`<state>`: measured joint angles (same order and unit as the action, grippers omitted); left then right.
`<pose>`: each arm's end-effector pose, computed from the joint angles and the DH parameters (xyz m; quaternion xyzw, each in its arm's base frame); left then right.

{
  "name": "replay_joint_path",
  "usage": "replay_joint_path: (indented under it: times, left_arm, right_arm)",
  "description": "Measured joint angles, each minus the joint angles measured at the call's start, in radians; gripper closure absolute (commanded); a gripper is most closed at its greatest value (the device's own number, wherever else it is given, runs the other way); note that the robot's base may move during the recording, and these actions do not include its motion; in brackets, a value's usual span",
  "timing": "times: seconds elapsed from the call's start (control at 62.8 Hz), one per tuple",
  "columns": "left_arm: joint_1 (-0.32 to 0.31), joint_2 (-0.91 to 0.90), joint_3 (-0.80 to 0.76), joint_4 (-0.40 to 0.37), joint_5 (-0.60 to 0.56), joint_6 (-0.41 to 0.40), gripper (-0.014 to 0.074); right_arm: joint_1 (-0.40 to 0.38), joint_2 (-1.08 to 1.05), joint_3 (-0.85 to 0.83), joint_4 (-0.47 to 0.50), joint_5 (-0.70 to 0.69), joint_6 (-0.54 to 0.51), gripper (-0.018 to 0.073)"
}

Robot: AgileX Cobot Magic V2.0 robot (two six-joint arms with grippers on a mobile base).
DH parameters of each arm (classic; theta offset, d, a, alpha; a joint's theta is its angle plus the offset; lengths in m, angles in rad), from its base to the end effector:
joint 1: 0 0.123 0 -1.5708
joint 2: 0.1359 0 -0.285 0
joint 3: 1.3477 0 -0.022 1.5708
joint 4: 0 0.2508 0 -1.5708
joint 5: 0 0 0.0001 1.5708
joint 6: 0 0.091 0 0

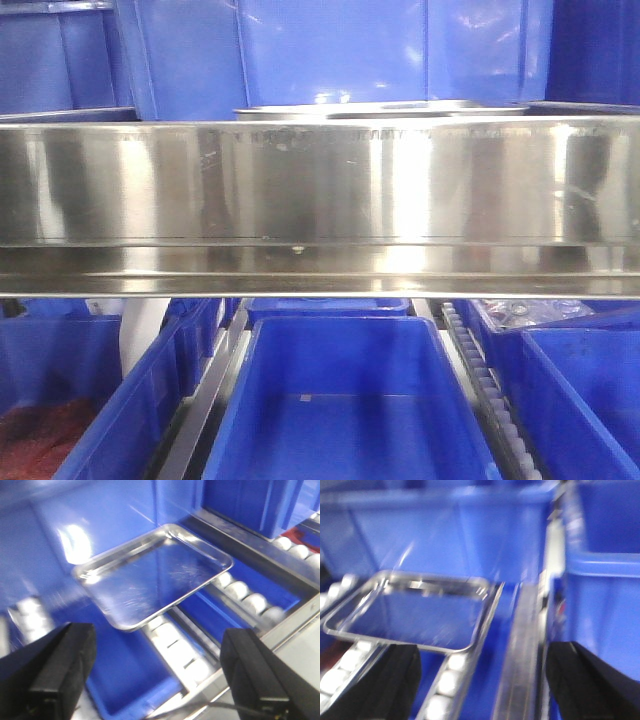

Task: Stack silver trays without gaps
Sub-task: 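Grasp the silver tray's opposite rims with left and right grippers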

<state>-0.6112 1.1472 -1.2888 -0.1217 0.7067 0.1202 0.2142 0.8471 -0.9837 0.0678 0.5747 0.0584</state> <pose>0.1917 -0.1431 0.4331 0.2872 0.8032 -0.1821 0.4891 0.1625 0.0388 0.4060 -0.0510 0.8177 0.1089 0.5629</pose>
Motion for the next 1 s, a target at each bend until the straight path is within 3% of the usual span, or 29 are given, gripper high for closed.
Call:
replay_joint_path:
  times: [0.175, 0.334, 0.509, 0.684, 1.003]
  left_arm:
    - [-0.002, 0.216, -0.202, -0.004, 0.022, -0.045, 0.0175]
    - [0.009, 0.374, -0.322, 0.002, 0.085, -0.175, 0.0204]
    - [0.027, 0.542, -0.464, 0.149, 0.247, -0.361, 0.0214]
    - [0.036, 0.684, -0.578, 0.242, 0.354, -0.469, 0.0214]
    - [0.085, 0.812, -0.646, 0.199, 0.364, -0.504, 0.0214]
  right_arm:
    - [0.015, 0.252, -0.239, 0.008, 0.171, 0.000, -0.0053]
    - [0.015, 0.445, -0.457, 0.009, 0.338, 0.000, -0.0053]
    - [0.015, 0.649, -0.660, 0.011, 0.505, 0.002, -0.0053]
    - [0.015, 0.784, -0.763, 0.011, 0.540, 0.027, -0.0053]
    - [0.015, 0.964, -0.788, 0.011, 0.527, 0.036, -0.0053]
